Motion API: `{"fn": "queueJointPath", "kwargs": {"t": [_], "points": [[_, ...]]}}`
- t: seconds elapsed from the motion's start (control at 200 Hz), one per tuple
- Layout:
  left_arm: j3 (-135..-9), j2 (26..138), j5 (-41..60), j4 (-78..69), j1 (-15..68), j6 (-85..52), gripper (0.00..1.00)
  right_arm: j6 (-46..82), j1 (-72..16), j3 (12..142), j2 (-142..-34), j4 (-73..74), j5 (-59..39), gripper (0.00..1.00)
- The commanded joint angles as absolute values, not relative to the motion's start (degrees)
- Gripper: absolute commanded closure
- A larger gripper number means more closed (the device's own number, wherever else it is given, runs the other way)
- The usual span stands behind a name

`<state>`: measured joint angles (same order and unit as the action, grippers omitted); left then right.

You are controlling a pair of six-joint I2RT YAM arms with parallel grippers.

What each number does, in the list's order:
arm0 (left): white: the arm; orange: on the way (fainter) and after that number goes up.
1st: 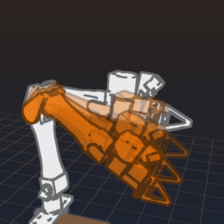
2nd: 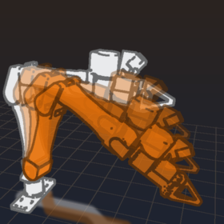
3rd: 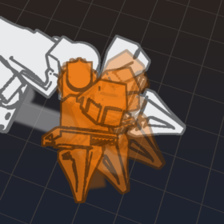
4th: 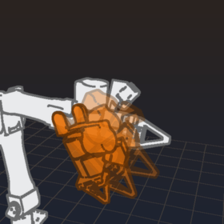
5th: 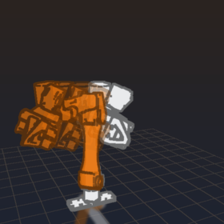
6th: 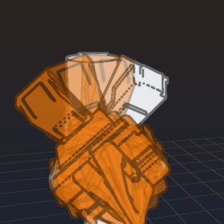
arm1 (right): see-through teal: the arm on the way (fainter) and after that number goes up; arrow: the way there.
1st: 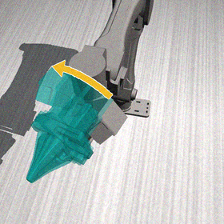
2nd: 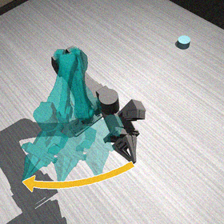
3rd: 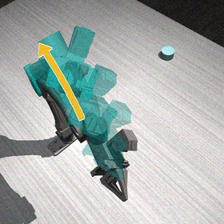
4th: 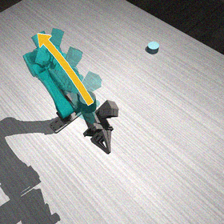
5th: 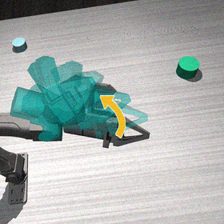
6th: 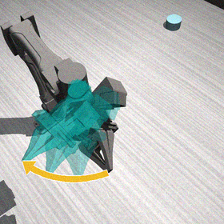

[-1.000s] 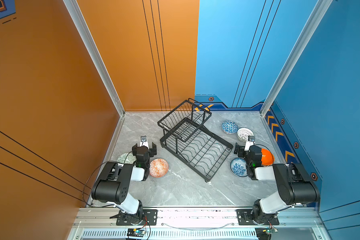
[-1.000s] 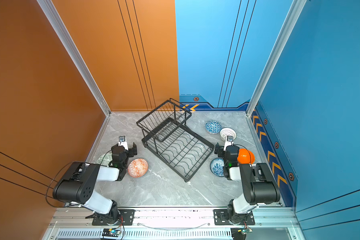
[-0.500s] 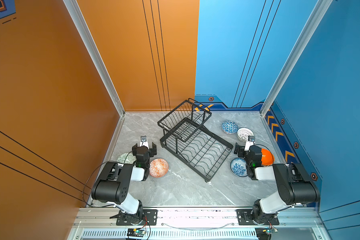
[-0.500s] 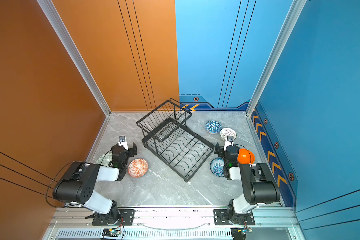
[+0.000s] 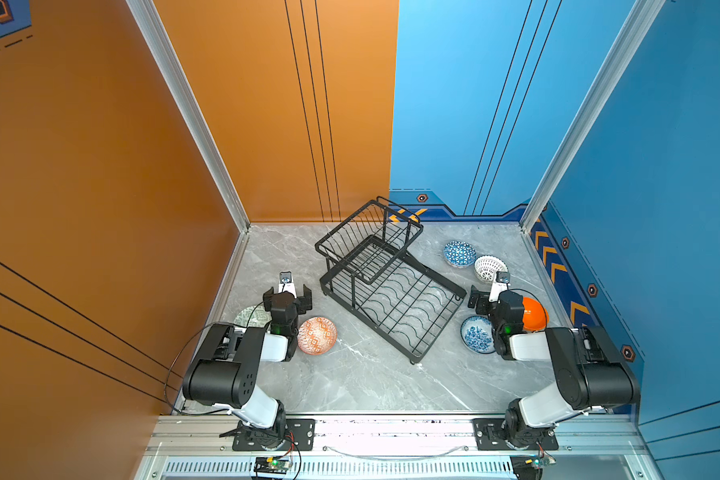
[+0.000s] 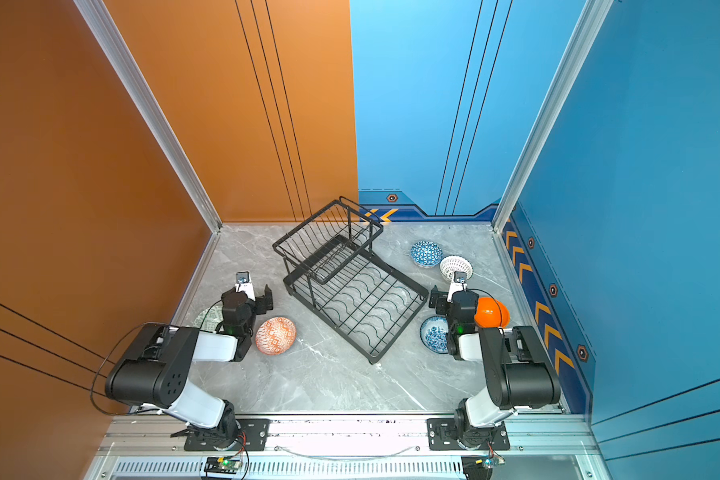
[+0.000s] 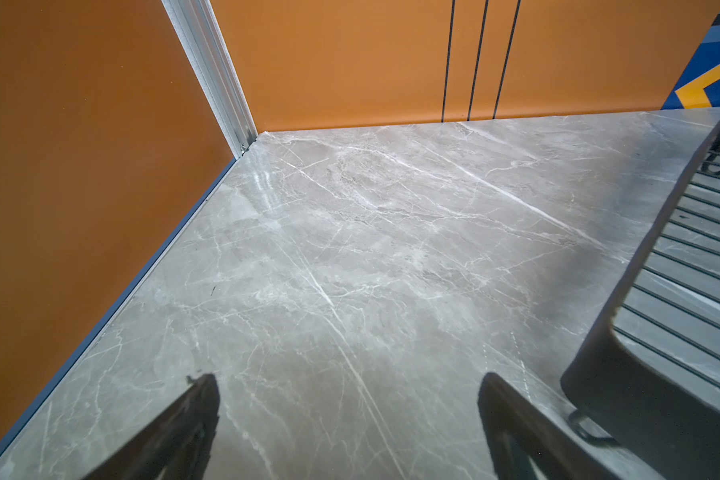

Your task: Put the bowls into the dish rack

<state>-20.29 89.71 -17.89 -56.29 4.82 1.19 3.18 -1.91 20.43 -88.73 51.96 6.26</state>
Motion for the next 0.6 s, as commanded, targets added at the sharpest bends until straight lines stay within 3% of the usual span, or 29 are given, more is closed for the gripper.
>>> {"fn": "queueJointPath", "kwargs": {"t": [0.0, 0.165, 0.335, 0.49, 0.596], "points": [[-20.44, 89.66, -19.5, -55.89, 4.66, 0.27, 0.02, 3.88, -1.97, 21.93, -88.28, 50.92, 9.56, 0.0], [-19.03, 84.19, -23.9, -53.87, 4.84, -0.69, 0.02, 6.42, -1.88, 28.33, -81.91, 32.85, 17.41, 0.0], [-18.82, 77.59, -25.07, -48.08, 5.33, -0.4, 0.02, 7.57, -3.8, 31.68, -79.63, 26.15, 25.91, 0.0], [-26.25, 69.71, -27.5, -26.96, 5.58, -7.55, 0.02, 15.26, -4.11, 39.01, -76.94, 10.28, 29.48, 0.0], [-33.75, 68.08, -27.59, -12.01, 5.62, -12.94, 0.02, 27.27, -2.93, 45.68, -76.01, -5.17, 30.29, 0.0]]}}
